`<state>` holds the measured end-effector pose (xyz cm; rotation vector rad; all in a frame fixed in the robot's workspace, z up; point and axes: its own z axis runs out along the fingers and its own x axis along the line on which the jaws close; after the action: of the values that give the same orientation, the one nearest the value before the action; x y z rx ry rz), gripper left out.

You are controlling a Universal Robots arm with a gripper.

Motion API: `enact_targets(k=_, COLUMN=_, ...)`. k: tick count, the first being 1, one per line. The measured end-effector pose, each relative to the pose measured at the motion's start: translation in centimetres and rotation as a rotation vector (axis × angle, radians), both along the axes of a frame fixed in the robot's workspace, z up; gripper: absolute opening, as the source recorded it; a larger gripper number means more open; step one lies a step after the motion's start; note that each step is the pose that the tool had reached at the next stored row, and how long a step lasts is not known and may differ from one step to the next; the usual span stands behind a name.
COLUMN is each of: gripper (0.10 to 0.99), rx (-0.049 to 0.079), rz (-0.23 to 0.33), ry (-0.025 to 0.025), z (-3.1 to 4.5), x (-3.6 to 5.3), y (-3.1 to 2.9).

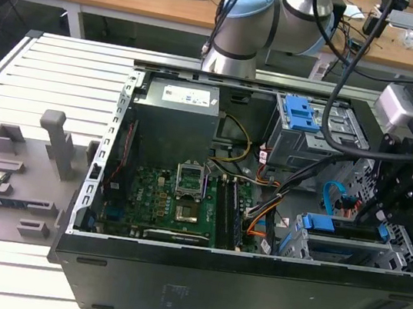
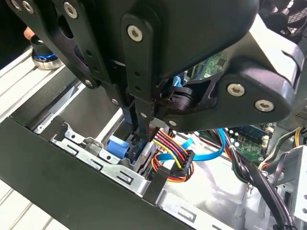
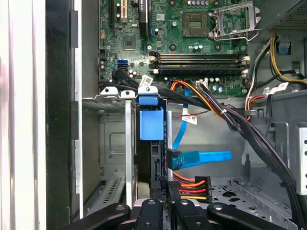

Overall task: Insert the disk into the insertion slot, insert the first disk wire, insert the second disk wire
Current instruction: 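Insert the first disk wire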

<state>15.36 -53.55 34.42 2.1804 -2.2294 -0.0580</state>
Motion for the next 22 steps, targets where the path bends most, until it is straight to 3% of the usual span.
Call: enact_targets(k=22, gripper=0.165, rx=0.003, rz=0.0, ry=-0.0001, z=-0.26, x=0.05, y=-0.44)
